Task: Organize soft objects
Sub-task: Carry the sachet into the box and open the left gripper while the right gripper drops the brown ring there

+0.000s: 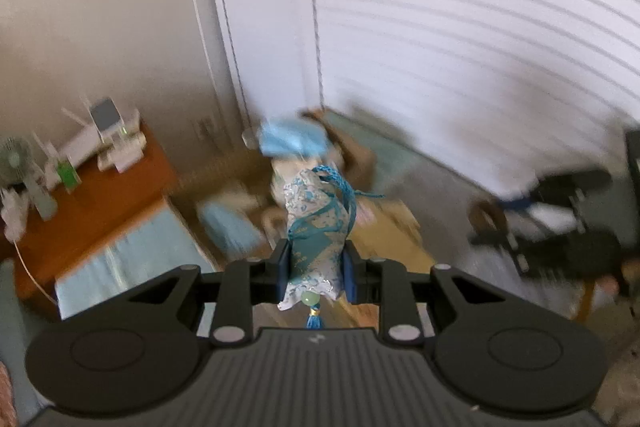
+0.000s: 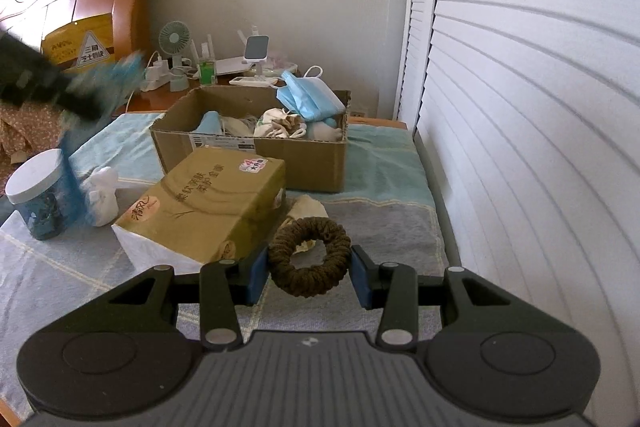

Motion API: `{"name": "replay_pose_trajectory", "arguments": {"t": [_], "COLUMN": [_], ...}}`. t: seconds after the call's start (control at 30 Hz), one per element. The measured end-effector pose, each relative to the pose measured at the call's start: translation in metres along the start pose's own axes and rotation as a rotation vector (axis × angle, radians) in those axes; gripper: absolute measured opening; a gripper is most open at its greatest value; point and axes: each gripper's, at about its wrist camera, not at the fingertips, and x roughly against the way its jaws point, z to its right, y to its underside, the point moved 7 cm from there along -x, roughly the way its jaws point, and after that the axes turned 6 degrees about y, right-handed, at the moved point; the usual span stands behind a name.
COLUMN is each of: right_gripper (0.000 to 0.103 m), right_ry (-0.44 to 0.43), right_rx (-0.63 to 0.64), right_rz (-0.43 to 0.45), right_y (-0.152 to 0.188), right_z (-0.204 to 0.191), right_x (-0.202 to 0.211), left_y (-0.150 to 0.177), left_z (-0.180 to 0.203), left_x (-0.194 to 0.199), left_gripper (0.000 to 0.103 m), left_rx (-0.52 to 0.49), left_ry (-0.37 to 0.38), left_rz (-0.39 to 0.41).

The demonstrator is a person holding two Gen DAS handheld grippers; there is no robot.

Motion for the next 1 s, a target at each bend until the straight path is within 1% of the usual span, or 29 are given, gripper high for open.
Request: {"name": "replay_pose_trajectory", "arguments": {"t": [0.23, 0.33, 0.43, 0.57, 0.6, 0.63, 0.7, 0.73, 0.8, 0.83, 0.87, 0.93, 0.97, 1.0], "right_gripper": [0.048, 0.048, 0.048, 0.048, 0.048, 0.048, 0.048, 0.048, 0.048, 0.048, 0.048, 0.048, 0.048, 0.048], "right_ry": [0.003, 0.008, 0.012, 0.017, 0.018, 0.02, 0.019, 0.02, 0.019, 0.017, 0.016, 0.012, 0.009, 0.004], "right_rx": [-0.002, -0.002, -0.005, -0.01, -0.01, -0.011, -0.012, -0.012, -0.011, -0.01, -0.01, -0.011, -0.013, -0.014], "right_rz": [0.002, -0.003, -0.007, -0.008, -0.008, -0.007, -0.007, -0.007, -0.007, -0.006, -0.005, -0.007, -0.005, -0.006], "right_y": [0.0, 0.0, 0.001, 0.001, 0.001, 0.002, 0.002, 0.002, 0.002, 0.001, 0.001, 0.0, -0.001, -0.002], "right_z": [0.004, 0.007, 0.009, 0.013, 0.013, 0.014, 0.014, 0.014, 0.012, 0.012, 0.011, 0.01, 0.01, 0.009], "right_x": [0.0, -0.002, -0.003, -0.004, -0.004, -0.004, -0.004, -0.004, -0.004, -0.003, -0.003, -0.003, -0.002, -0.001], "left_y": [-0.066, -0.081, -0.083, -0.066, -0.06, -0.055, -0.046, -0.042, -0.038, -0.037, -0.036, -0.031, -0.029, -0.026], "left_z": [-0.031, -0.046, -0.059, -0.069, -0.071, -0.073, -0.076, -0.078, -0.079, -0.079, -0.079, -0.078, -0.076, -0.073], "left_x": [-0.034, -0.054, -0.081, -0.11, -0.115, -0.119, -0.126, -0.127, -0.123, -0.12, -0.118, -0.11, -0.107, -0.102], "left_gripper": [0.025, 0.025, 0.025, 0.025, 0.027, 0.03, 0.043, 0.059, 0.073, 0.078, 0.08, 0.091, 0.093, 0.093], "left_rx": [0.021, 0.054, 0.097, 0.146, 0.161, 0.173, 0.184, 0.188, 0.188, 0.184, 0.182, 0.18, 0.175, 0.165], "left_ry": [-0.041, -0.061, -0.08, -0.084, -0.086, -0.09, -0.101, -0.116, -0.138, -0.144, -0.148, -0.158, -0.159, -0.153], "left_rz": [0.054, 0.065, 0.038, -0.021, -0.033, -0.042, -0.063, -0.067, -0.054, -0.049, -0.048, -0.045, -0.046, -0.05]}}
